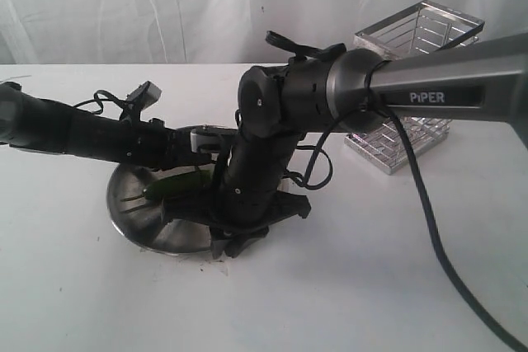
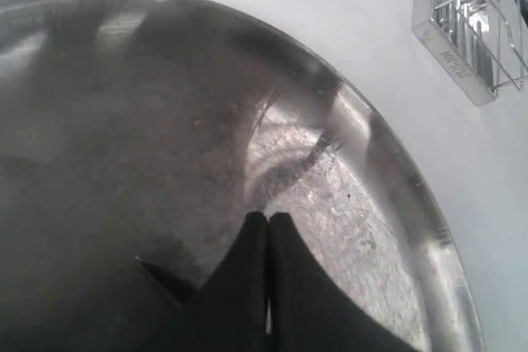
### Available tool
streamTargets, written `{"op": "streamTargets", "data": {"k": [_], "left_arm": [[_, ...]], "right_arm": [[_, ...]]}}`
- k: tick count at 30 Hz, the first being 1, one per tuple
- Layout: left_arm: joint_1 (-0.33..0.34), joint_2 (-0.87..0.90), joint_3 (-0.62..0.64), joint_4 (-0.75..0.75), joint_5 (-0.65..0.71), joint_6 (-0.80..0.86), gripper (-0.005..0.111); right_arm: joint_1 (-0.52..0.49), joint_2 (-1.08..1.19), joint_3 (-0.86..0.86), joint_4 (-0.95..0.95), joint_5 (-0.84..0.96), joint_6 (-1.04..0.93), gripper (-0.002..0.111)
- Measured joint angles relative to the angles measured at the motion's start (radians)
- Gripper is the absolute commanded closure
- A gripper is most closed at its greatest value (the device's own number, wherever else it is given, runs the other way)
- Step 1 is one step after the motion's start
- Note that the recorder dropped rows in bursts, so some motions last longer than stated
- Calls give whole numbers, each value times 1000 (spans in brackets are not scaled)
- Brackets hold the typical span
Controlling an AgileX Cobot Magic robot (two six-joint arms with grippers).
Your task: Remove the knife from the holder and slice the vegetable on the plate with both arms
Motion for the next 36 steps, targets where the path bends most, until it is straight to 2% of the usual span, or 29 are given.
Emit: {"op": "streamTargets", "data": {"k": [19, 31, 36], "left_arm": [[-11, -8, -6, 80, -31, -120, 107], [-12, -9, -6, 107, -18, -138, 107], [-17, -11, -22, 131, -18, -128, 107]], "right_arm": [[10, 71, -6, -53, 52, -10, 108], [10, 71, -8, -72, 105, -37, 108], [10, 71, -8, -72, 205, -55, 108]]}}
